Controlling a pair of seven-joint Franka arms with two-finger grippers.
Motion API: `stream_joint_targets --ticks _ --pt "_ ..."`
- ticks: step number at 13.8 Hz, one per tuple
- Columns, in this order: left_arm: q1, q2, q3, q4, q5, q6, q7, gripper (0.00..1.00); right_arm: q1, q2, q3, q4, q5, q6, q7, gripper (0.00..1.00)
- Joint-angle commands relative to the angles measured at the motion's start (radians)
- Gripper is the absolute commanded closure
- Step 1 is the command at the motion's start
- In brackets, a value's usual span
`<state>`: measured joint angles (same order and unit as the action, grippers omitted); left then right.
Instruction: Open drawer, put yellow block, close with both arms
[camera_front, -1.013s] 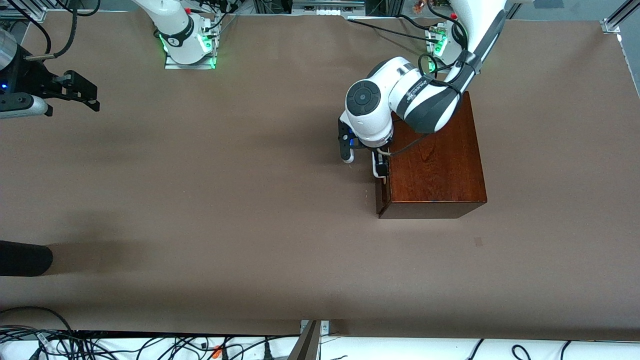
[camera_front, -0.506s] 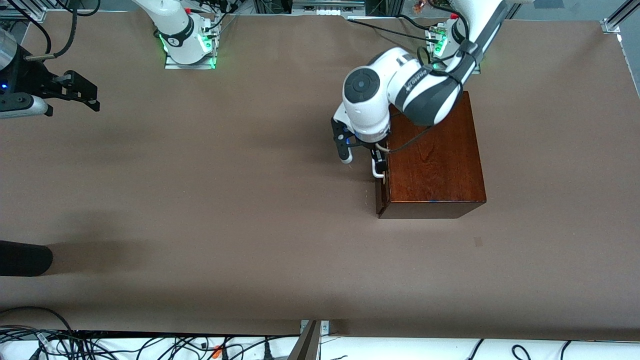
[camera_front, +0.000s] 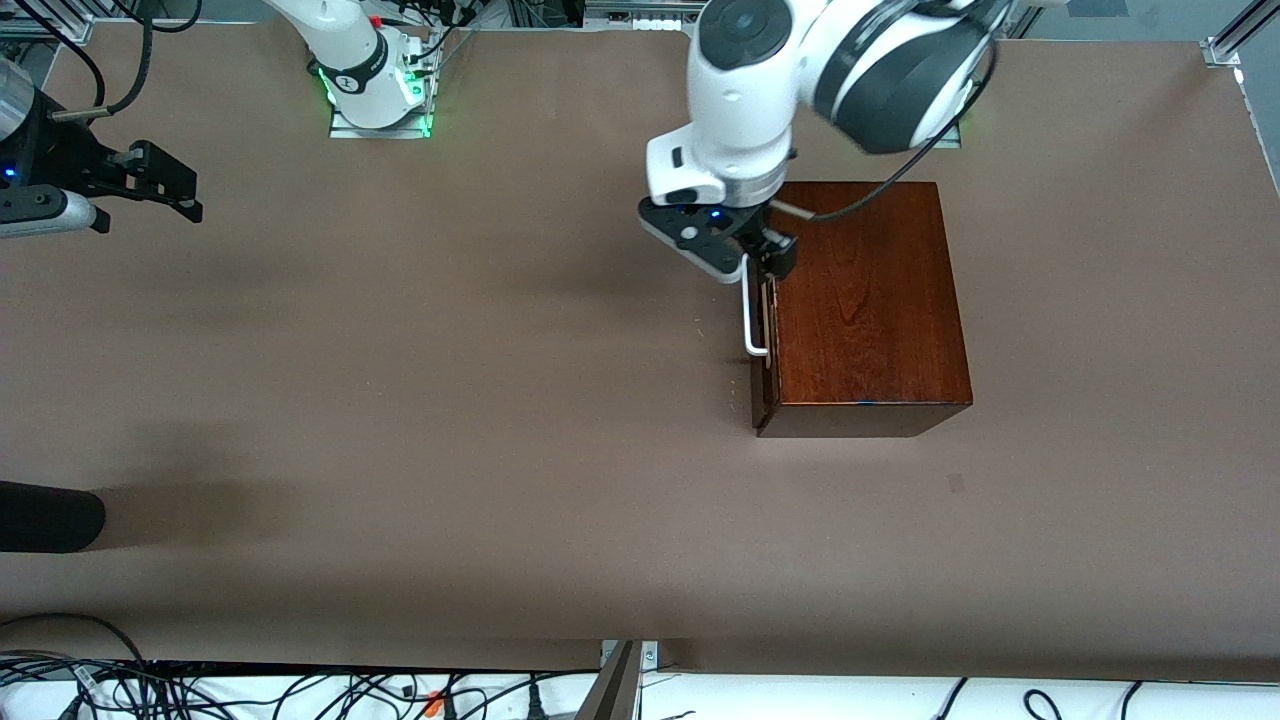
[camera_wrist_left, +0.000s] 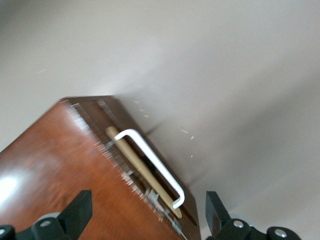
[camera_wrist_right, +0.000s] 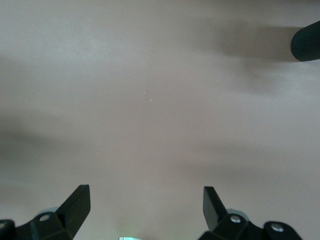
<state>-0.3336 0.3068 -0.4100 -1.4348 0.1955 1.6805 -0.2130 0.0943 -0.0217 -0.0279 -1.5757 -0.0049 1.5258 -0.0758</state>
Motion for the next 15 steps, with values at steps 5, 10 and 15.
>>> stream_joint_targets --ticks 5,10,15 --pt "0.235 -0.109 -0.004 0.020 -0.057 -0.107 -0.155 0.00 -0.010 0.006 0.003 0.019 0.020 -0.006 0.010 0.00" --pt "0.294 -0.176 0.127 0.011 -0.126 -0.133 -0.146 0.00 -0.010 0.006 0.003 0.017 0.020 -0.007 0.010 0.00" --pt "0.249 -0.224 0.356 -0.027 -0.229 -0.150 0.064 0.00 -0.010 0.005 0.003 0.017 0.020 -0.007 0.010 0.00"
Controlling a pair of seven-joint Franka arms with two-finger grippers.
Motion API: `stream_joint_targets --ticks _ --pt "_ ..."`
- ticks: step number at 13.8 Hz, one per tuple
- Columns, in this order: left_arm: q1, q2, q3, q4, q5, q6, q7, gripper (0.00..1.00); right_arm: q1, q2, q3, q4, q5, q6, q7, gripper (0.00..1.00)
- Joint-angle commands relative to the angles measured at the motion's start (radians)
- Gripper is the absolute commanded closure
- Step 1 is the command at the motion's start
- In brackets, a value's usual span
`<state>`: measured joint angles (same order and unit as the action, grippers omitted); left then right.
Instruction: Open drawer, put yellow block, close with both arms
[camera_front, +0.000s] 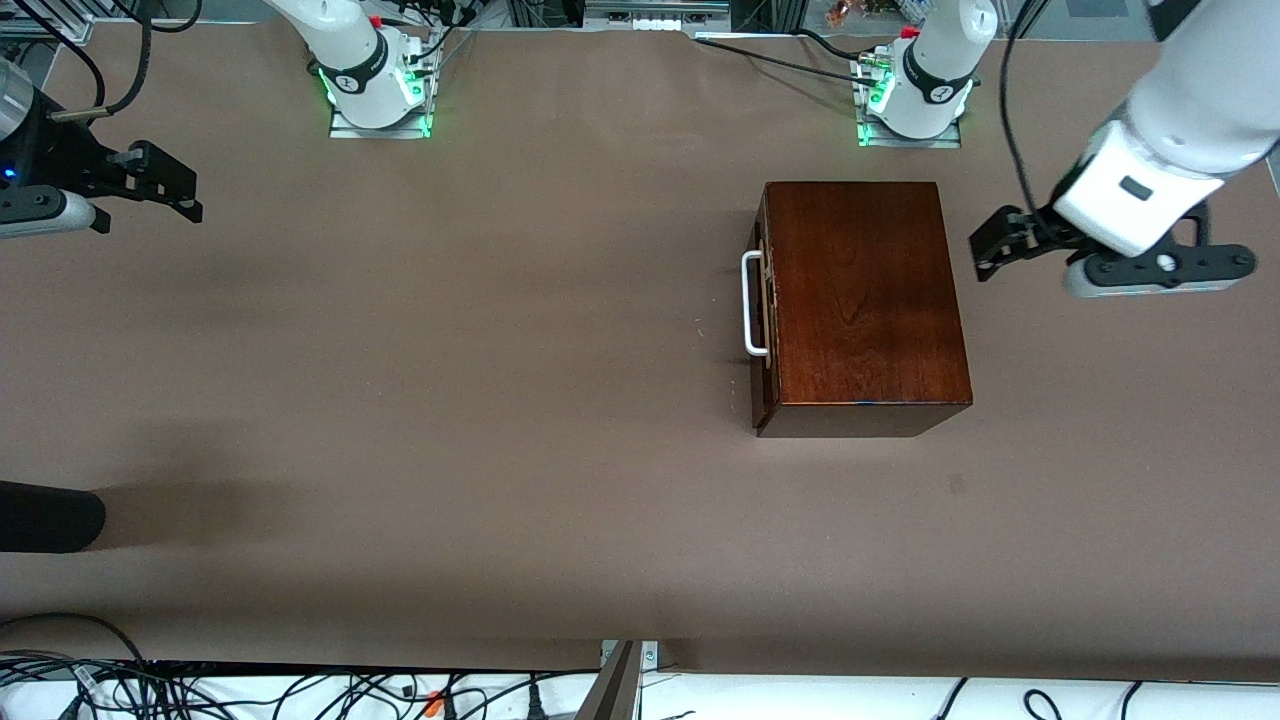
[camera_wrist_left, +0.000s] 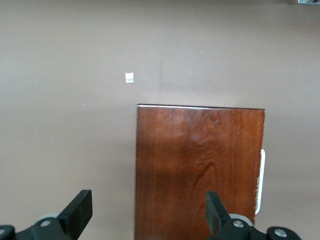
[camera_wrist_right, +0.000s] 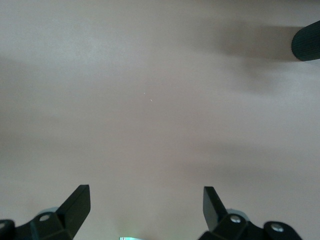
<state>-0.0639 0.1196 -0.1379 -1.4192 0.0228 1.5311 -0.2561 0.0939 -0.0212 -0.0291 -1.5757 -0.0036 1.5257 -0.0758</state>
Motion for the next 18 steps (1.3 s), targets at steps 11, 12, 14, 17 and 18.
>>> stream_joint_targets --ticks 11,12,14,17,18 --pt "-0.025 -0.049 0.121 -0.050 -0.046 0.004 0.179 0.00 -0.011 0.009 0.003 0.017 0.019 -0.004 0.010 0.00" --pt "-0.025 -0.049 0.121 -0.050 -0.046 0.004 0.179 0.00 -0.013 0.009 0.001 0.016 0.019 -0.004 0.010 0.00" --pt "-0.025 -0.044 0.121 -0.050 -0.043 0.006 0.179 0.00 -0.013 0.009 0.001 0.017 0.019 -0.002 0.010 0.00" --pt "-0.025 -0.040 0.121 -0.047 -0.041 0.009 0.179 0.00 -0.013 0.010 0.001 0.016 0.019 -0.001 0.010 0.00" --pt "-0.025 -0.040 0.121 -0.047 -0.041 0.011 0.179 0.00 -0.013 0.011 0.001 0.017 0.019 -0.001 0.010 0.00"
